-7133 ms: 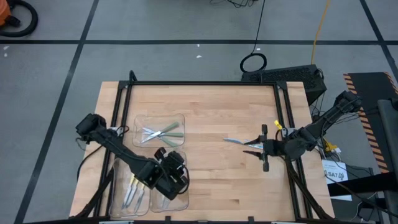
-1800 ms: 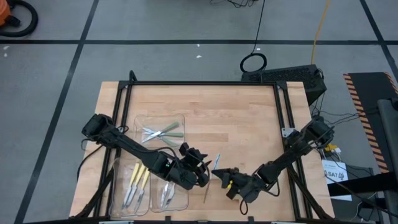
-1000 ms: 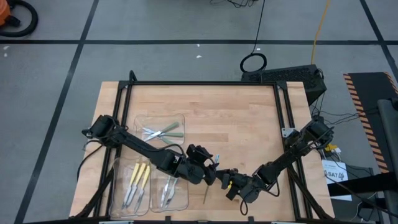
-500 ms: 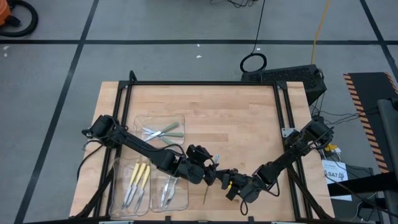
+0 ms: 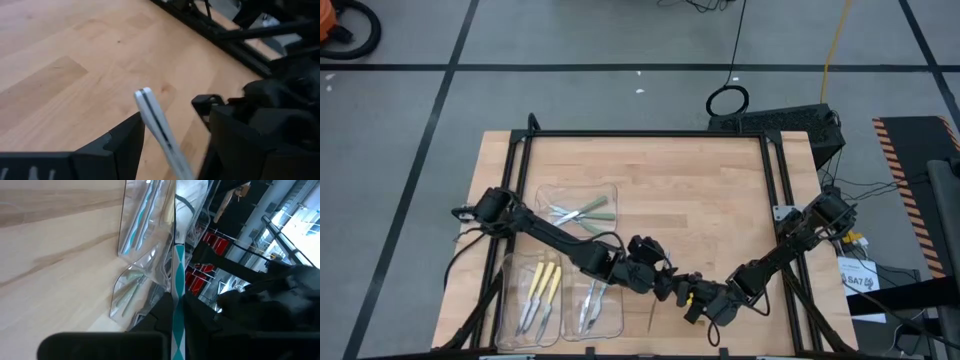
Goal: Sort silverware by color (type)
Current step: Put the blue table knife into the bottom right transparent bin
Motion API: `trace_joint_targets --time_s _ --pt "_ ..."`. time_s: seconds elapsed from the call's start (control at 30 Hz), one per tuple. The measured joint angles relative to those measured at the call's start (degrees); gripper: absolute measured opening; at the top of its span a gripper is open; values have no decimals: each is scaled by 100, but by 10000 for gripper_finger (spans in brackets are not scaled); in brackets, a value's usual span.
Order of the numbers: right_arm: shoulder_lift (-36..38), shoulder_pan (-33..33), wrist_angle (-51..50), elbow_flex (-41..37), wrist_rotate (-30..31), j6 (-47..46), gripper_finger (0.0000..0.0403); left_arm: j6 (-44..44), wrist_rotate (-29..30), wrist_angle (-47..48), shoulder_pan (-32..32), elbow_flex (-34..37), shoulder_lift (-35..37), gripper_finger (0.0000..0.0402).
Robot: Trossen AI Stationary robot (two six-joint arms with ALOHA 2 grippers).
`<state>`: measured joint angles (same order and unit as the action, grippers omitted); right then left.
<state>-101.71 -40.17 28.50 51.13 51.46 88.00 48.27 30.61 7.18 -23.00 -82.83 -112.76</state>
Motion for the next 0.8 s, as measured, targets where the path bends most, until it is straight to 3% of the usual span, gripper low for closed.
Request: trace_joint_targets --time_s 0.13,0.57,0.8 --pt "0 -42 4 -2 94 55 20 -169 -91 -76 65 0 -23 202" --pt "4 -34 33 -2 122 -133 25 -300 -98 -173 58 -9 -12 59" --pt "4 -54 295 -2 86 -562 95 -490 -59 513 18 -386 -10 39"
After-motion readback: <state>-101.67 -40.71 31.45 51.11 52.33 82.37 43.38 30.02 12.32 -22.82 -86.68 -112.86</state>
